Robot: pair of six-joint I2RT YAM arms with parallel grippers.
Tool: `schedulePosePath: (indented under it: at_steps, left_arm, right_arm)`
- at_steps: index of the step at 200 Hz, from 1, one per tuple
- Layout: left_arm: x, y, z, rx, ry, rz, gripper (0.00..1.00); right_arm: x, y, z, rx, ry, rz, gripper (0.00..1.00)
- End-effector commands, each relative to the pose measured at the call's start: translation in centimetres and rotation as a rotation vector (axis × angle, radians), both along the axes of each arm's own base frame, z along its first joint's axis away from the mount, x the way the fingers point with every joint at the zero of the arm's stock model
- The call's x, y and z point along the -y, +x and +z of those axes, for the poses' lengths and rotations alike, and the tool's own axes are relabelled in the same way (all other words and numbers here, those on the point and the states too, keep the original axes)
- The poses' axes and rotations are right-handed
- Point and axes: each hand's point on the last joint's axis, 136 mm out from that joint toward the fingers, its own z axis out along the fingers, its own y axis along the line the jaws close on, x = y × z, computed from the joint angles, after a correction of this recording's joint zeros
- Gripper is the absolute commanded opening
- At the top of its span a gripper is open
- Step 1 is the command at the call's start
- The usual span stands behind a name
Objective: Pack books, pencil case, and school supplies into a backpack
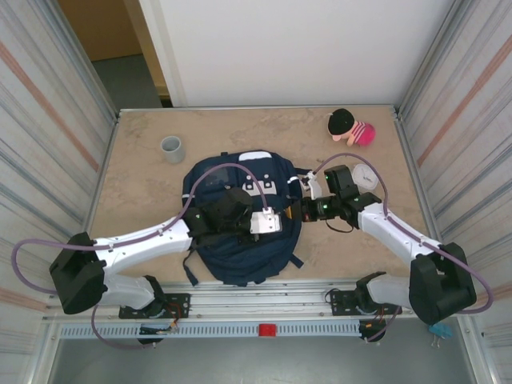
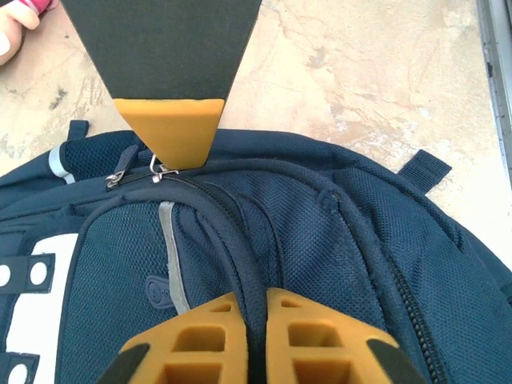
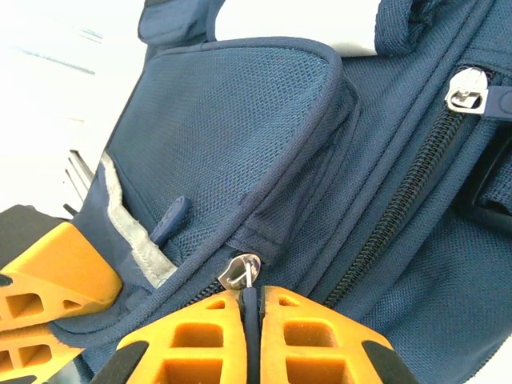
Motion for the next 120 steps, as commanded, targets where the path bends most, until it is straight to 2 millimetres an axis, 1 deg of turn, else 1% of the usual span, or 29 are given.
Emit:
schedulePosePath:
  at_steps: [1, 8, 12, 26, 38, 49, 62, 72, 80, 91, 105, 113, 120]
  left_arm:
    - [-0.6, -1.3, 0.1, -0.082, -0.007, 0.034, 0.42]
    - [-0.6, -0.7, 0.6, -0.097, -0.025, 0.089, 0.55]
    - [-0.6, -0.4, 0.8, -0.113, -0.038, 0.125, 0.61]
    - [-1.0, 0.9, 2.1, -0.165, -0.081, 0.276, 0.75]
    - [-1.6, 2.1, 3.6, -0.214, -0.143, 0.427, 0.81]
    - [-3.1, 3.4, 4.7, -0.25, -0.188, 0.603, 0.85]
    - [-5.5, 4.4, 5.4, -0.303, -0.23, 0.808, 0.88]
    - [-7.7, 4.7, 5.2, -0.335, -0.231, 0.956, 0.88]
    - [-9.7, 4.6, 4.5, -0.352, -0.212, 1.07, 0.89]
    - [-12.1, 4.3, 3.5, -0.383, -0.2, 1.212, 0.9]
    - [-14.4, 3.6, 1.7, -0.425, -0.199, 1.338, 0.91]
    - [-15.3, 3.2, 0.6, -0.449, -0.204, 1.384, 0.91]
    - [-15.9, 3.0, -0.3, -0.469, -0.211, 1.419, 0.91]
  right_arm:
    - [3.0, 4.0, 1.1, 0.106, -0.097, -0.17, 0.23]
    - [3.1, 3.8, 1.4, 0.104, -0.103, -0.169, 0.4]
    - [3.2, 3.6, 1.6, 0.102, -0.106, -0.167, 0.46]
    - [3.7, 3.8, 2.7, 0.118, -0.128, -0.195, 0.59]
    - [4.1, 3.9, 4.2, 0.145, -0.138, -0.211, 0.66]
    - [4.2, 4.0, 5.7, 0.177, -0.142, -0.218, 0.7]
    - [3.7, 3.9, 7.2, 0.207, -0.145, -0.205, 0.73]
    - [3.0, 3.8, 7.9, 0.226, -0.158, -0.186, 0.74]
    - [2.3, 3.6, 8.2, 0.234, -0.167, -0.161, 0.74]
    - [1.1, 3.2, 7.9, 0.232, -0.185, -0.124, 0.74]
    - [0.0, 2.9, 6.4, 0.211, -0.212, -0.093, 0.74]
    - [-0.6, 2.7, 5.5, 0.195, -0.217, -0.08, 0.73]
    - [-1.1, 2.5, 4.3, 0.169, -0.224, -0.068, 0.73]
